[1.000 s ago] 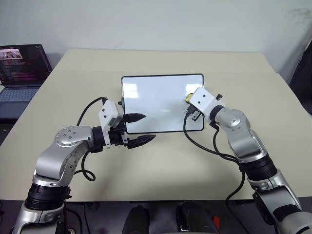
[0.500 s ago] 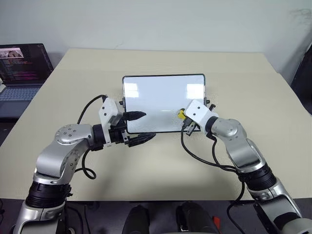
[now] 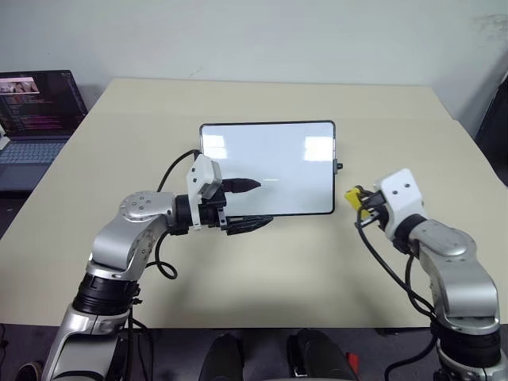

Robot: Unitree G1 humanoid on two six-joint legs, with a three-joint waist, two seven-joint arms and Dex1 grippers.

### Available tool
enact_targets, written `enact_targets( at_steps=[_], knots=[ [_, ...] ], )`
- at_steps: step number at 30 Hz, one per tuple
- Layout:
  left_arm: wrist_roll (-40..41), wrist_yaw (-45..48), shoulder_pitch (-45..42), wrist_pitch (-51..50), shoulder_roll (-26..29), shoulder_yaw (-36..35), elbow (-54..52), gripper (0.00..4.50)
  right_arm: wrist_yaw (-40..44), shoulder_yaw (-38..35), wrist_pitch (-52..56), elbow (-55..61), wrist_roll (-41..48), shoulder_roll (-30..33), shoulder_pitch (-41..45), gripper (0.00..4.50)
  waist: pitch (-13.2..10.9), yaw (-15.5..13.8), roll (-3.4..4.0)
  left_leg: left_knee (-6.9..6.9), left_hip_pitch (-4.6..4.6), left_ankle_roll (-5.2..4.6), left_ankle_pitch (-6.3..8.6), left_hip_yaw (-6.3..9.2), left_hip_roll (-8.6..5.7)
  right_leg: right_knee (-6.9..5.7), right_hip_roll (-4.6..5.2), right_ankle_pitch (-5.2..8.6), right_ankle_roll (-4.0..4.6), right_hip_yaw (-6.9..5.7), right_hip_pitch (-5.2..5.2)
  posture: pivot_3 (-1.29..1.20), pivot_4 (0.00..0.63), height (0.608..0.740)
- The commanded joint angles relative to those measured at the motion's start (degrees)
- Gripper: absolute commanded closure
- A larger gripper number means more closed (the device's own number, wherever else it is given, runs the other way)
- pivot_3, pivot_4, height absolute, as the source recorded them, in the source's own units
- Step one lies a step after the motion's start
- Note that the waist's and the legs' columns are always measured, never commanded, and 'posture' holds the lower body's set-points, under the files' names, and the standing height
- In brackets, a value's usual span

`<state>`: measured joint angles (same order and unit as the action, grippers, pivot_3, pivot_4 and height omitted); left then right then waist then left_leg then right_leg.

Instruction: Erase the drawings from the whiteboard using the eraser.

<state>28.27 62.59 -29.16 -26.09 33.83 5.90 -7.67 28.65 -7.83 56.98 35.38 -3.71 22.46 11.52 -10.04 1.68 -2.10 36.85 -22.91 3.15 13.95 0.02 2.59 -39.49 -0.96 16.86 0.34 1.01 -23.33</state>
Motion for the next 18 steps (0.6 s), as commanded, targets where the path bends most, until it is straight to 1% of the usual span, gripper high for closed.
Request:
enact_targets(
  at_steps=[1, 4, 7, 9, 11, 13, 18],
  knots=[
    [-0.7, 2.7, -3.0, 2.1, -1.8, 2.4, 0.8, 0.00, -1.5, -4.7, 0.6, -1.4, 3.0, -0.9, -0.7, 4.49, 0.0, 0.1, 0.00, 0.00, 0.01, 0.00, 0.00, -0.02, -0.01, -0.02, 0.00, 0.00, 0.00, 0.02, 0.00, 0.00, 0.150, 0.740],
    [-1.2, 4.0, -4.2, 2.8, -3.1, 3.7, 1.3, 0.00, -2.4, -6.7, 1.0, -3.4, 5.2, -1.9, -0.1, 4.49, 0.0, 0.3, 0.01, 0.00, 0.03, 0.00, 0.00, -0.05, 0.00, -0.04, -0.03, 0.00, 0.00, 0.07, 0.00, 0.00, 0.150, 0.740],
    [-1.3, 6.0, -5.0, 3.3, -4.4, 5.9, 0.9, 0.00, -3.6, -9.7, 2.9, -5.9, 8.7, -4.3, 2.6, 4.49, 0.0, 0.2, 0.02, -0.01, 0.04, 0.00, 0.00, -0.02, 0.02, -0.04, -0.07, 0.00, 0.00, 0.04, 0.00, 0.00, 0.150, 0.740],
    [-3.0, 8.0, -5.0, 5.1, -4.6, 8.1, 0.4, 0.00, -4.8, -12.2, 4.7, -8.0, 11.3, -6.4, 5.2, 4.49, 0.0, 0.2, 0.03, 0.01, 0.03, 0.00, 0.00, -0.03, 0.00, -0.05, -0.08, 0.00, 0.00, 0.05, 0.01, 0.00, 0.150, 0.740],
    [-5.1, 8.9, -5.0, 7.3, -4.5, 9.7, 0.8, 0.00, -5.4, -12.5, 5.1, -9.4, 12.1, -6.1, 6.3, 4.49, 0.0, 0.2, 0.03, 0.02, 0.03, 0.00, 0.00, -0.07, -0.02, -0.06, -0.07, -0.01, 0.01, 0.09, 0.01, 0.00, 0.150, 0.740],
    [-7.6, 9.3, -4.8, 10.6, -4.4, 11.1, 1.6, 0.00, -5.9, -12.6, 4.9, -11.3, 12.7, -5.2, 6.9, 4.49, 0.0, 0.1, 0.03, 0.01, 0.01, 0.00, 0.00, -0.05, -0.03, -0.03, -0.07, -0.11, 0.19, 0.08, 0.01, 0.00, 0.150, 0.740],
    [-7.7, 9.4, -3.8, 11.2, -5.1, 11.1, 1.4, 0.00, -7.2, -13.1, 4.7, -14.5, 14.9, -4.5, 7.4, 4.49, 0.0, 0.0, 0.03, -0.01, 0.00, -0.02, 0.01, -0.06, -0.03, 0.00, -0.07, -0.11, 0.19, 0.08, 0.01, 0.00, 0.150, 0.740]
  ],
)
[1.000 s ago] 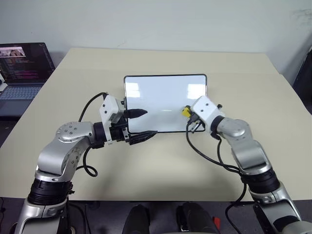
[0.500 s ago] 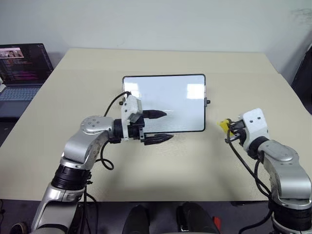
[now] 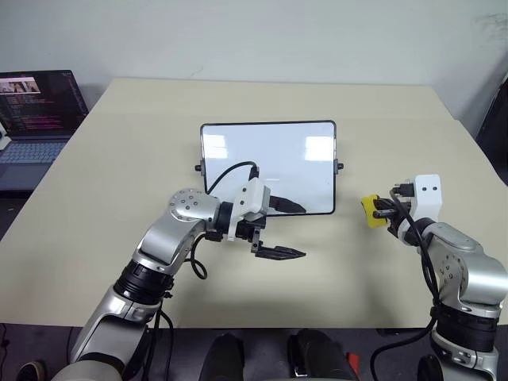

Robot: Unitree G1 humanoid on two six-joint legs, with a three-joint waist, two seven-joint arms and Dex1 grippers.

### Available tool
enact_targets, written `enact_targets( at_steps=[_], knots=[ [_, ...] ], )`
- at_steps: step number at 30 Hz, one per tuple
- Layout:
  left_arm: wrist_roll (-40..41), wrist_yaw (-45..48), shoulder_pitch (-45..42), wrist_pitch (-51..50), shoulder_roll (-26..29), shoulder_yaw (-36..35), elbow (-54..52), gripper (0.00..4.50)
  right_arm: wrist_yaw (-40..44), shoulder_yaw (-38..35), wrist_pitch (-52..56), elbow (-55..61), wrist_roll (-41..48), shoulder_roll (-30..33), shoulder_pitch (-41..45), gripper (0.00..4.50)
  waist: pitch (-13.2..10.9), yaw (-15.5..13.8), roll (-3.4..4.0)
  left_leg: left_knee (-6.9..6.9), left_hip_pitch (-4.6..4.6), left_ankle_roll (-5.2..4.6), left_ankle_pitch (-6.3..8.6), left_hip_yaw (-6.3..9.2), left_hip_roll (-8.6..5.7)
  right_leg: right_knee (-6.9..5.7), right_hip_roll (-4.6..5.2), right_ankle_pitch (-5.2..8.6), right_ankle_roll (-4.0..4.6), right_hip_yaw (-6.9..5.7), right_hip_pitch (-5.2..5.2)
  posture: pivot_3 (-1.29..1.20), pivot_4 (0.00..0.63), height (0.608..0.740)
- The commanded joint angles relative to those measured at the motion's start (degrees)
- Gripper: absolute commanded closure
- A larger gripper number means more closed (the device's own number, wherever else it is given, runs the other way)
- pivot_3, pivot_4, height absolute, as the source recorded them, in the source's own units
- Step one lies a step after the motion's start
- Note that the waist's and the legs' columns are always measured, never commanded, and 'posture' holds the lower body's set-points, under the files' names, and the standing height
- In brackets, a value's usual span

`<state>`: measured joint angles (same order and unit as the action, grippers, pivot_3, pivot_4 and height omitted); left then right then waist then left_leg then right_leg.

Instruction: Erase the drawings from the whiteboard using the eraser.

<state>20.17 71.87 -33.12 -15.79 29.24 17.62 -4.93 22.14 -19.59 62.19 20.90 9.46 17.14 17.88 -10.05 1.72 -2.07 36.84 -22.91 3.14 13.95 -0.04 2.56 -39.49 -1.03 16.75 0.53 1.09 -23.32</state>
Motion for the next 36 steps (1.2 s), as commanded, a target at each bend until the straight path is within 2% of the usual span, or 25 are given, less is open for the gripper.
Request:
enact_targets(
  at_steps=[1, 3, 6, 15, 17, 18, 23, 26, 31, 36],
  knots=[
    [0.5, 0.1, 0.3, 0.9, -0.5, -0.7, -1.5, 0.00, -1.1, -1.2, -0.9, -0.8, 1.7, 1.0, 1.1, 4.49, 0.0, 0.1, 0.00, 0.00, 0.00, 0.00, 0.00, 0.00, 0.01, 0.00, 0.00, 0.00, -0.01, 0.00, 0.00, 0.00, 0.150, 0.740],
    [0.5, 0.0, 0.6, 0.9, -0.5, -0.8, -1.6, 0.00, -2.0, -1.7, -1.3, -2.2, 2.3, 0.9, 1.5, 4.49, 0.0, 0.1, 0.00, 0.00, 0.01, 0.00, 0.00, 0.00, 0.01, -0.02, 0.00, 0.02, -0.03, 0.00, 0.00, 0.00, 0.150, 0.740],
    [0.3, -0.1, 1.0, 1.0, -0.2, -1.1, -1.7, 0.00, -2.7, -2.1, -2.1, -3.6, 2.8, 1.6, 1.8, 3.91, 0.0, 0.1, 0.00, 0.01, 0.01, 0.00, 0.00, 0.02, 0.01, -0.03, 0.00, 0.02, -0.04, -0.01, 0.00, 0.00, 0.150, 0.740],
    [0.4, -1.9, 2.9, 0.8, 1.1, -3.1, -1.9, 0.00, -4.2, -5.7, -4.6, -0.9, 7.3, 1.5, 2.2, 0.87, 0.0, 0.1, 0.02, 0.01, 0.01, 0.00, 0.00, 0.01, 0.03, -0.04, 0.00, 0.02, -0.04, 0.00, 0.00, 0.00, 0.150, 0.740],
    [1.1, -3.9, 4.2, -0.1, 1.3, -4.9, -2.9, 0.00, -1.9, -5.1, -5.9, 3.4, 9.6, 2.3, 0.8, 0.20, 0.0, 0.1, 0.05, 0.01, 0.01, 0.00, 0.00, 0.00, 0.02, -0.04, 0.00, 0.02, -0.04, 0.00, 0.00, 0.00, 0.150, 0.740],
    [1.7, -5.3, 5.3, -0.9, 1.4, -6.3, -3.8, 0.00, -0.9, -4.3, -6.2, 6.4, 10.6, 2.7, -0.4, 0.04, 0.0, 0.1, 0.05, 0.00, 0.01, 0.00, 0.00, 0.00, 0.03, -0.03, 0.00, 0.02, -0.04, 0.01, 0.00, 0.00, 0.150, 0.740],
    [8.7, -17.8, 13.1, -9.8, 0.1, -18.0, -11.5, 0.00, -1.3, 0.0, -9.0, 16.5, 10.4, 3.6, -7.7, 0.04, 0.0, 0.1, 0.05, -0.02, -0.01, -0.04, 0.02, 0.08, 0.12, 0.00, 0.00, 0.11, -0.19, -0.05, 0.00, 0.00, 0.150, 0.740],
    [10.9, -25.7, 19.1, -13.7, -0.5, -24.3, -17.4, 0.00, -4.5, 4.0, -19.7, 18.0, 4.4, 2.6, -12.2, 0.04, 0.0, 0.2, 0.05, 0.03, 0.02, -0.04, 0.02, 0.08, 0.18, -0.08, 0.08, 0.12, -0.21, 0.00, 0.00, 0.00, 0.150, 0.740],
    [10.3, -38.9, 28.9, -15.5, -3.6, -32.0, -27.2, 0.00, -11.2, 8.7, -40.4, 15.3, -3.5, -4.2, -20.7, 0.04, 0.0, 0.1, 0.01, 0.05, 0.09, -0.02, 0.02, 0.08, 0.21, -0.07, 0.17, 0.14, -0.26, 0.01, 0.08, 0.00, 0.150, 0.740],
    [5.8, -48.0, 32.2, -11.2, -7.7, -33.0, -29.3, 0.00, -11.0, 10.6, -51.4, 11.5, -1.1, -10.9, -28.2, 0.04, 0.1, -0.3, -0.01, 0.10, 0.14, -0.01, 0.01, 0.08, 0.18, -0.14, 0.28, 0.13, -0.28, 0.01, 0.14, 0.00, 0.150, 0.740]
  ],
)
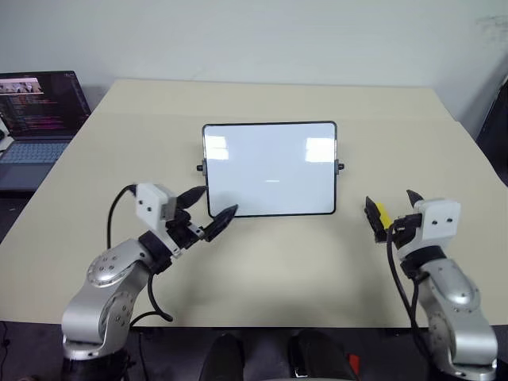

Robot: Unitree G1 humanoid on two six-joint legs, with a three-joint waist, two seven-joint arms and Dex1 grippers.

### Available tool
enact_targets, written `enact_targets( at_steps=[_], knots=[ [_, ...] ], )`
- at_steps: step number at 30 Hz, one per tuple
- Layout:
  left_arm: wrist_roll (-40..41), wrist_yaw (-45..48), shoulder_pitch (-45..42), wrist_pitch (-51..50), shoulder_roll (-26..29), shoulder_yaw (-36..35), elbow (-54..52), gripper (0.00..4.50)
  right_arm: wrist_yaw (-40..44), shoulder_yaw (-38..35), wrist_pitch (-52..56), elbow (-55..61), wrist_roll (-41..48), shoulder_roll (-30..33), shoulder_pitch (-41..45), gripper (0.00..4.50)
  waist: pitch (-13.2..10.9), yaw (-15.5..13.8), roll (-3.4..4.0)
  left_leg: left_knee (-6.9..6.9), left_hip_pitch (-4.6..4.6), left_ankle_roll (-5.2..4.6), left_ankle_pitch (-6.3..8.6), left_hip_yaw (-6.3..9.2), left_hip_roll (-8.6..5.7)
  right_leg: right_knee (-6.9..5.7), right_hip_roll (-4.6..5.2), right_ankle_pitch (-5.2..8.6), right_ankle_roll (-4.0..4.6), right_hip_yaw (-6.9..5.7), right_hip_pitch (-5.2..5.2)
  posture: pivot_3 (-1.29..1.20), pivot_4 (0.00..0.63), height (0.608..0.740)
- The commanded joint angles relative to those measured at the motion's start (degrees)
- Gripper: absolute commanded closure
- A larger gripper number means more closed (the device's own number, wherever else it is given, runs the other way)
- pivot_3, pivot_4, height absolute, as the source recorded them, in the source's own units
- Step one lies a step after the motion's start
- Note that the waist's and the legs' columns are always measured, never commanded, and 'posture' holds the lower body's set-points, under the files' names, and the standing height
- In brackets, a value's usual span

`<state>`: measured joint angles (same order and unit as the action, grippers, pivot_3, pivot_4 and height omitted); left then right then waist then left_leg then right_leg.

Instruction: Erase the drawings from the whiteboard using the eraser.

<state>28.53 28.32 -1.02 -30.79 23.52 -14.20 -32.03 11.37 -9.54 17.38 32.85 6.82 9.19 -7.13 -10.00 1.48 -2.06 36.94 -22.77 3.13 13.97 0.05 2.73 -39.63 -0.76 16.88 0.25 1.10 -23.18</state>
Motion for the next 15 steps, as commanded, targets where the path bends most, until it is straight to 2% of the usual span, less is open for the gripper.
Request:
enact_targets(
  at_steps=[1, 7, 11, 15],
  knots=[
    [-3.6, -5.7, -0.2, 5.3, -2.9, -1.2, -1.2, 0.00, -0.8, 1.1, -8.5, -1.1, 1.9, -4.6, -4.5, 0.04, 0.1, -0.2, -0.06, 0.00, 0.03, 0.00, 0.00, 0.00, -0.01, 0.00, 0.01, 0.00, 0.00, 0.00, 0.03, 0.00, 0.150, 0.740],
    [-11.1, -14.1, -2.9, 12.0, -7.4, -0.2, 2.9, 0.00, 3.3, 0.0, -14.0, -5.6, 6.3, -4.6, -5.4, 0.04, 0.1, 0.1, -0.05, 0.02, 0.16, -0.01, -0.01, -0.09, -0.03, -0.06, -0.02, -0.01, 0.00, 0.12, 0.07, 0.00, 0.150, 0.740],
    [-15.8, -18.7, 3.0, 16.8, -10.7, -0.9, 3.5, 0.00, 4.2, 2.1, -15.0, -6.6, 5.4, -3.4, -5.8, 0.04, 0.1, 0.3, -0.04, -0.01, 0.16, -0.01, -0.01, -0.12, -0.04, -0.06, -0.07, -0.01, 0.00, 0.13, 0.06, 0.00, 0.150, 0.740],
    [-19.3, -20.5, 8.5, 19.5, -12.8, 1.3, 4.1, 0.00, 3.7, 2.2, -13.8, -5.2, 6.4, -2.7, -6.5, 0.04, 0.1, 0.2, -0.01, -0.11, 0.22, -0.01, 0.01, -0.13, 0.00, -0.06, -0.10, 0.02, 0.05, 0.24, 0.02, 0.00, 0.150, 0.740]
  ],
)
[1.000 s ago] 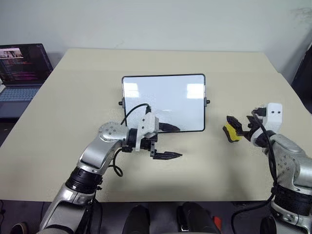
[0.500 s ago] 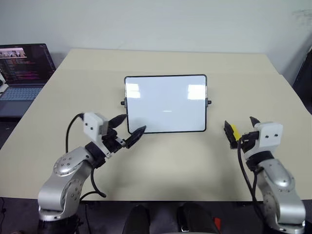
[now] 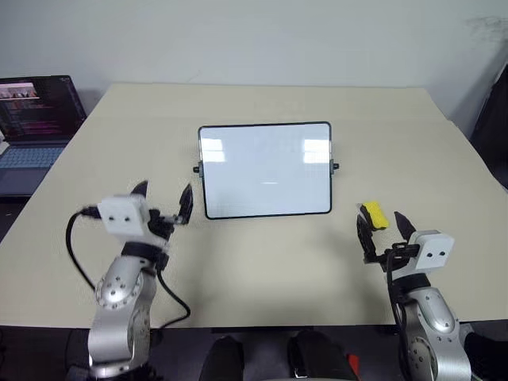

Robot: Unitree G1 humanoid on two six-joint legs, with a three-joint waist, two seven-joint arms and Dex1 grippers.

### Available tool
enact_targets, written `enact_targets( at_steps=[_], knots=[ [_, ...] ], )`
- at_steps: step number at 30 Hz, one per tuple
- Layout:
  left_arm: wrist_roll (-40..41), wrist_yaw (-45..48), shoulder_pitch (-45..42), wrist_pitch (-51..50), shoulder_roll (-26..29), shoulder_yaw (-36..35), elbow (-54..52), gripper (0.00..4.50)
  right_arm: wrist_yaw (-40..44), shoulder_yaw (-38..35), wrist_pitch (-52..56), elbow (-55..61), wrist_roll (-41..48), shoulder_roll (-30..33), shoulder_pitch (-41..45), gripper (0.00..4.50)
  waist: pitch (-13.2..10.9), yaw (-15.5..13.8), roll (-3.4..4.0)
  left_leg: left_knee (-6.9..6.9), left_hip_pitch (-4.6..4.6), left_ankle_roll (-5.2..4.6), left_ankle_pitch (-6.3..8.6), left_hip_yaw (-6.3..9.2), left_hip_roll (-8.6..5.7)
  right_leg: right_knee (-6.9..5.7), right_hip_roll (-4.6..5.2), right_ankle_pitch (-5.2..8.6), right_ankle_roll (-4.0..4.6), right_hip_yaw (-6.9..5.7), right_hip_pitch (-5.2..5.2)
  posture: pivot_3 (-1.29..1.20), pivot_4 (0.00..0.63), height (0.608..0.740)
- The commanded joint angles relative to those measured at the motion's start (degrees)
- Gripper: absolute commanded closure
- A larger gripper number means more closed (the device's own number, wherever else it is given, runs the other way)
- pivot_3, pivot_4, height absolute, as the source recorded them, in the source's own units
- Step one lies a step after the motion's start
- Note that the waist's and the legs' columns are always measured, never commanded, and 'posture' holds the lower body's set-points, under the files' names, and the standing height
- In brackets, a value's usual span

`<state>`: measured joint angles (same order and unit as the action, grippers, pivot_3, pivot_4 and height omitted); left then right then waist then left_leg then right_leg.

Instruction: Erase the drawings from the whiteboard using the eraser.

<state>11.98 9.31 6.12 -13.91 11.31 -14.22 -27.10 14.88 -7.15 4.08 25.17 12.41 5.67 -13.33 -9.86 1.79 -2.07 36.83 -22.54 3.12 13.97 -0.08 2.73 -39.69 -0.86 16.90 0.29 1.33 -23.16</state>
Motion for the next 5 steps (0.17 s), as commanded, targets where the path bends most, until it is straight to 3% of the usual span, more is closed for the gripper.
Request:
enact_targets(
  at_steps=[1, 5],
  knots=[
    [-3.1, -2.1, 2.1, 2.3, -1.1, 1.6, -1.2, 0.00, 0.2, -0.5, 0.1, 3.1, 1.0, 1.3, -0.4, 0.04, 0.0, -0.2, -0.03, 0.01, -0.04, 0.00, 0.00, -0.01, 0.00, 0.02, 0.00, 0.00, 0.00, -0.05, 0.00, 0.00, 0.150, 0.740],
    [-3.2, -2.8, 2.9, 1.3, -2.0, 2.0, 0.3, 0.00, -0.6, -2.6, 2.4, 3.6, 2.1, 3.3, 0.7, 0.04, 0.0, -0.5, -0.05, 0.10, -0.08, 0.00, 0.00, -0.01, -0.01, 0.01, 0.09, -0.02, -0.04, -0.11, 0.03, 0.00, 0.150, 0.740]
  ],
)
